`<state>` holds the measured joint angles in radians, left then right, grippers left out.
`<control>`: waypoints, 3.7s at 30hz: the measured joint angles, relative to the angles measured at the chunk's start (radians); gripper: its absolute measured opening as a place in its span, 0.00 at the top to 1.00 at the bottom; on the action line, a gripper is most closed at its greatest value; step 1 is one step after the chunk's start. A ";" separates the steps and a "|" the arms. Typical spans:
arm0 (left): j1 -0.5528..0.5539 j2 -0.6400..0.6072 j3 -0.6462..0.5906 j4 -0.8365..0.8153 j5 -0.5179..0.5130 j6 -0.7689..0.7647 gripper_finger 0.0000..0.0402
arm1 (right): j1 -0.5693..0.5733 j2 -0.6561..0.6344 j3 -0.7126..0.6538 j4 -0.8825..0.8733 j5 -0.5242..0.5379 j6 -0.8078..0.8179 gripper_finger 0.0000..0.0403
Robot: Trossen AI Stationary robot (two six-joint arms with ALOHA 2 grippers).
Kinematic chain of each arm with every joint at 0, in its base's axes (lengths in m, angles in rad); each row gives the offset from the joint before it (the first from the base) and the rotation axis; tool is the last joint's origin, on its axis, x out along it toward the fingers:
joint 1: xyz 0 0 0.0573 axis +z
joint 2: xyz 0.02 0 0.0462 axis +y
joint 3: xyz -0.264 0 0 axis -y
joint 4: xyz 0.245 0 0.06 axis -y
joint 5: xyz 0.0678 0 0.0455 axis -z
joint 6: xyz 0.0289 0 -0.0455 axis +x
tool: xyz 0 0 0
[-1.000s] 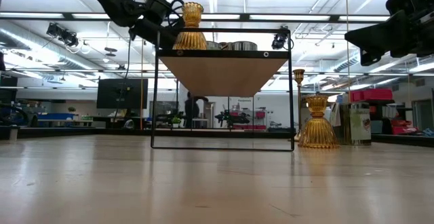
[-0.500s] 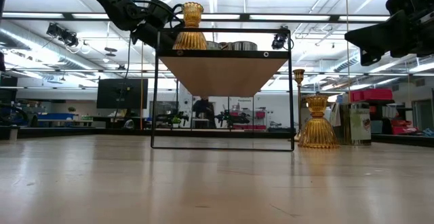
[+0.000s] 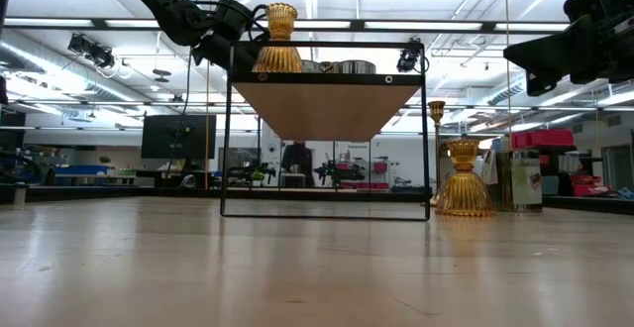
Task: Pick & Place candle stick holders
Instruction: Put the bottom gold candle holder aligned with the other candle holder on the shelf, then put the gold candle holder aligned with the other candle holder on the shelf
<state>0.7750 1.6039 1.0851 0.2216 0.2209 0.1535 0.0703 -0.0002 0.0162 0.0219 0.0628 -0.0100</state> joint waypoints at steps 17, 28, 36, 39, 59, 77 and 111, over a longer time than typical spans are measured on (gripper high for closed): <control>0.000 0.027 0.001 0.027 -0.007 -0.011 0.94 | 0.000 0.000 0.000 0.000 0.000 0.000 0.93; 0.000 0.034 0.000 0.041 0.000 -0.007 0.94 | 0.000 0.000 0.000 0.000 0.000 0.000 0.93; -0.005 0.034 -0.001 0.057 -0.003 0.001 0.94 | 0.000 0.000 0.000 0.000 0.000 0.000 0.93; -0.005 0.044 -0.001 0.067 0.004 0.000 0.94 | 0.000 0.000 0.000 0.000 0.000 0.000 0.93; -0.010 0.053 -0.001 0.108 -0.014 -0.004 0.90 | 0.000 0.000 0.000 0.000 0.000 0.000 0.93; -0.012 0.053 -0.001 0.111 -0.048 -0.003 0.86 | 0.000 0.000 0.000 0.000 0.000 0.000 0.93; -0.021 0.028 0.001 0.046 -0.063 -0.011 0.55 | 0.000 0.000 0.000 0.000 0.000 0.000 0.93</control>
<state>0.7540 1.6321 1.0859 0.2674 0.1581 0.1426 0.0701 -0.0002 0.0162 0.0219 0.0628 -0.0097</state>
